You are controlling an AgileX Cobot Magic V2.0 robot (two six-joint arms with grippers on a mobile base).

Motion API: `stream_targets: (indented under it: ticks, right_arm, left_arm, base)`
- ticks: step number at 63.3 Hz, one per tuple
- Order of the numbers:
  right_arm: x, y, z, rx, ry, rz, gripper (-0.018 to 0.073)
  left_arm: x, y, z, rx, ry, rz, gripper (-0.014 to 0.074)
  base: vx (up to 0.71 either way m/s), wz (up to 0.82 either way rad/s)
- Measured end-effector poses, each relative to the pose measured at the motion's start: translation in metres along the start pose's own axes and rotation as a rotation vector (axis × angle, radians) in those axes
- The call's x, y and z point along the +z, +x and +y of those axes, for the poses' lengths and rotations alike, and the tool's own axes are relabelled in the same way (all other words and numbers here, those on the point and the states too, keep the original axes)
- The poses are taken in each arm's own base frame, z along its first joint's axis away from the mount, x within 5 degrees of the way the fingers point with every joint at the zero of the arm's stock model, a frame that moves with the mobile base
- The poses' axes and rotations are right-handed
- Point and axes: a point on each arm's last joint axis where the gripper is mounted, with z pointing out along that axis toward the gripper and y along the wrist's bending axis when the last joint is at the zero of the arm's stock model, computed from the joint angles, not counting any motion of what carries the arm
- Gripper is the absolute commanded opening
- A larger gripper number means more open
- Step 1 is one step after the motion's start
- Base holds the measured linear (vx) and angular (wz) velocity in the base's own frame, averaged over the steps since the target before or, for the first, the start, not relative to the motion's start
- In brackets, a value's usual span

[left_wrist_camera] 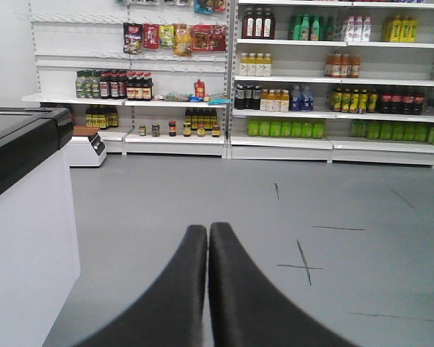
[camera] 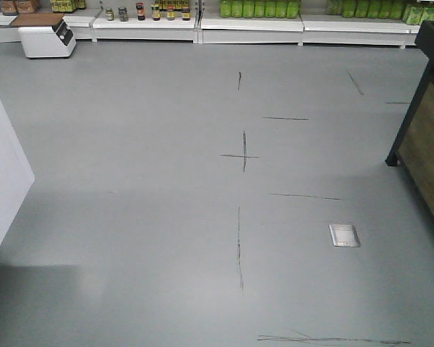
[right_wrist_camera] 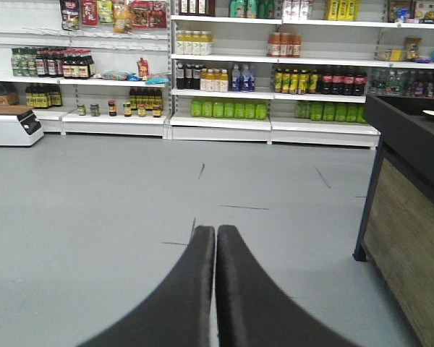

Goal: Pick three apples into basket with both arms
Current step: 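Drive the base forward across the grey floor toward the fruit tables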

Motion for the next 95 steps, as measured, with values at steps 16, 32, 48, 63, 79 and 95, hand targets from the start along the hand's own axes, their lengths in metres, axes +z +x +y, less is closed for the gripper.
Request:
stream_targets:
  ticks: [16, 32, 48, 63, 79, 95]
  right_arm:
    - [0.0, 0.0, 0.0, 0.0, 0.0, 0.0, -0.0005]
    - [0.0, 0.0, 0.0, 0.0, 0.0, 0.0, -0.0005]
    - [0.0, 0.0, 0.0, 0.0, 0.0, 0.0, -0.0005]
    - [0.0, 0.0, 0.0, 0.0, 0.0, 0.0, -0.0005]
    - [0.0, 0.0, 0.0, 0.0, 0.0, 0.0, -0.0005]
    - [0.0, 0.0, 0.0, 0.0, 0.0, 0.0, -0.0005]
  left_arm:
    - [0.0, 0.0, 0.0, 0.0, 0.0, 0.0, -0.0006]
    - [0.0, 0.0, 0.0, 0.0, 0.0, 0.0, -0.0006]
    - [0.0, 0.0, 0.0, 0.0, 0.0, 0.0, -0.0006]
    - [0.0, 0.0, 0.0, 0.0, 0.0, 0.0, -0.0006]
    - [0.0, 0.0, 0.0, 0.0, 0.0, 0.0, -0.0006]
    - [0.0, 0.0001, 0.0, 0.0, 0.0, 0.001, -0.0006]
  base:
    - [0.16, 0.08]
    - [0.18, -0.08]
    - [0.18, -0.11]
    - [0.19, -0.1]
    - [0.21, -0.11]
    - [0.22, -0.1]
